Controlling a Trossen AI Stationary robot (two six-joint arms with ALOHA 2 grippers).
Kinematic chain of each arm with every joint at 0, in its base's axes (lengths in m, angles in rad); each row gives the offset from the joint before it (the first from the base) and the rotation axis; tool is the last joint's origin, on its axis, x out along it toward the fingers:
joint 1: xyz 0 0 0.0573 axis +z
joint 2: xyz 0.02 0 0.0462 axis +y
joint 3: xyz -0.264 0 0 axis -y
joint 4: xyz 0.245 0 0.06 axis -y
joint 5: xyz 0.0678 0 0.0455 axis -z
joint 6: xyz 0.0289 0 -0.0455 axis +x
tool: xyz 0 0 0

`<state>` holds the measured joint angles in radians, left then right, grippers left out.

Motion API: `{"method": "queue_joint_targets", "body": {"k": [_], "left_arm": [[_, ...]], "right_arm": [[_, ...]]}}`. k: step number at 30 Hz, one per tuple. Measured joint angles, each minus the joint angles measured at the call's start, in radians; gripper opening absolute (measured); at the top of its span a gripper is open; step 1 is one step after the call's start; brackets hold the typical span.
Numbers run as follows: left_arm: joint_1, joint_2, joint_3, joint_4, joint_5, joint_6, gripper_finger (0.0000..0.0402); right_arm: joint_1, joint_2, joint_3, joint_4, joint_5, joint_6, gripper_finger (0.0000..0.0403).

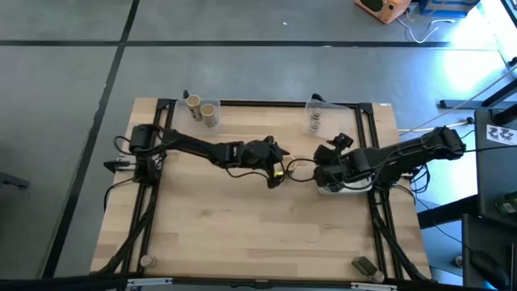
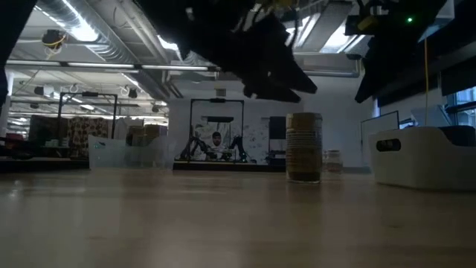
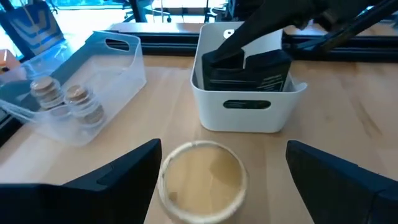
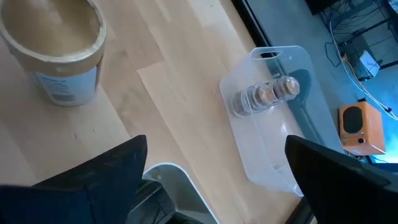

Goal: Sort spices by type
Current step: Put the cream brown seasoning bottle into the left transparent bin

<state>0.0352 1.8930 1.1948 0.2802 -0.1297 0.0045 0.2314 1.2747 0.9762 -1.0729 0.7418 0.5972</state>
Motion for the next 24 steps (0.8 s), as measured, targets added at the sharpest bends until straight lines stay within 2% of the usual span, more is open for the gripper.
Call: {"method": "queue_joint_targets", "body": {"k": [5,12,24], "left_arm": [[0.018,0.072,0.041,-0.001,0.063,0.006,0.0327],[0.039,0.127,0.048,0.043,0.037,0.006,0.0327],[0.006,0.102,0.047,0.035,0.044,0.020,0.0327]], "right_arm": [[0.000,0.000,-0.003,0.009,0.001,0.000,0.0380],[-0.001,0.000,-0.004,0.016,0.016,0.000,0.0380],[-0.001,0.001,-0.004,0.028,0.008,0.000,0.0380]]}}
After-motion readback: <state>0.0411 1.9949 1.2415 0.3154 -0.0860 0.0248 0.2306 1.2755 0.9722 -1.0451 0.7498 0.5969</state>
